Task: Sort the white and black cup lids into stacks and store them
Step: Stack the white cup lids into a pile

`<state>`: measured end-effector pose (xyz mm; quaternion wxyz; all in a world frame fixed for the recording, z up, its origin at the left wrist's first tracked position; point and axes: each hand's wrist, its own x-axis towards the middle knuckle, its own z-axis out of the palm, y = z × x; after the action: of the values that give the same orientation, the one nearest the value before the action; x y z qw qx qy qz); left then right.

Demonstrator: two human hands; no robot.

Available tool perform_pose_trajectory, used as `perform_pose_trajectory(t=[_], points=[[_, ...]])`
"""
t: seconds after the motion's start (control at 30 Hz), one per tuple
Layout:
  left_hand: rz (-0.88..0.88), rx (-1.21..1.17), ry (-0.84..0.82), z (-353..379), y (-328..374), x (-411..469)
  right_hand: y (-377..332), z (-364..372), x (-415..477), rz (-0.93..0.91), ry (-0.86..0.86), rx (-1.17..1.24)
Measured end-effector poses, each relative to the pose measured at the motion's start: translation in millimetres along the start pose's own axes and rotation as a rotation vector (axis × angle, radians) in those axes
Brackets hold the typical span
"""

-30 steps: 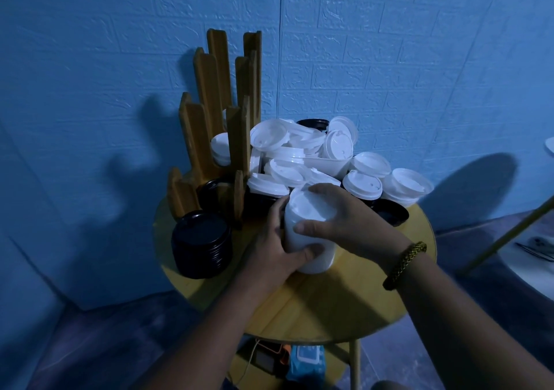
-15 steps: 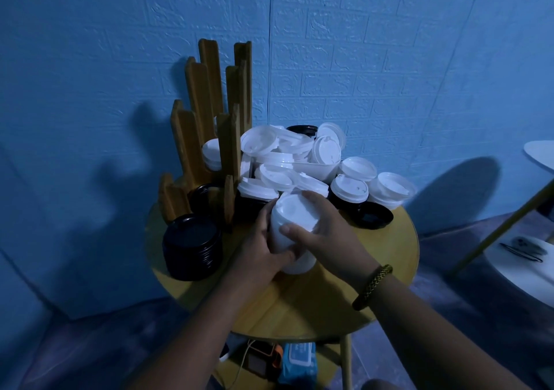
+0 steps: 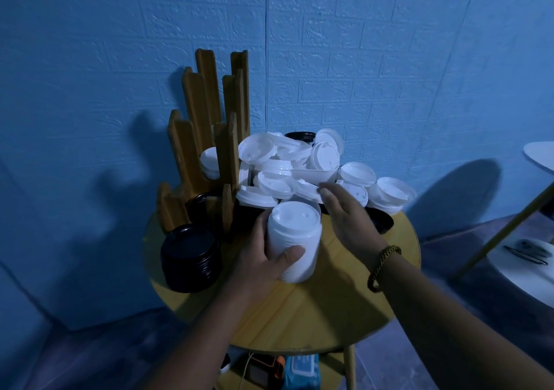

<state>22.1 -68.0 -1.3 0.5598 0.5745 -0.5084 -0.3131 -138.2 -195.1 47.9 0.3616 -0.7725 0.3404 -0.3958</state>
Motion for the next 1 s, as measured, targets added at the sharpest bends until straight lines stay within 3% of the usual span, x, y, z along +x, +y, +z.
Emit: perform_pose_trajectory(t=[0.1,0.27,0.43,0.7,1.0], points=[[0.002,0.007,-0.002,-1,0,-1,26,0,26,0.043,0.131,-0.370],[-0.002,0.035,-0.004,-1,-3,1,33,11,45,0.052,-0.007,-0.631],[0.007,0.042,0.001,-2,-6,2,33,10,50,-0.003,0.055,-0.671],[0.017,0.019,-0.008,-1,-4,1,17,-14,10,-0.098,0.200,-0.525],[0.011,-0.017,0.016,0,-5,2,46,-38,-73,-0.157,0.034,-0.692]])
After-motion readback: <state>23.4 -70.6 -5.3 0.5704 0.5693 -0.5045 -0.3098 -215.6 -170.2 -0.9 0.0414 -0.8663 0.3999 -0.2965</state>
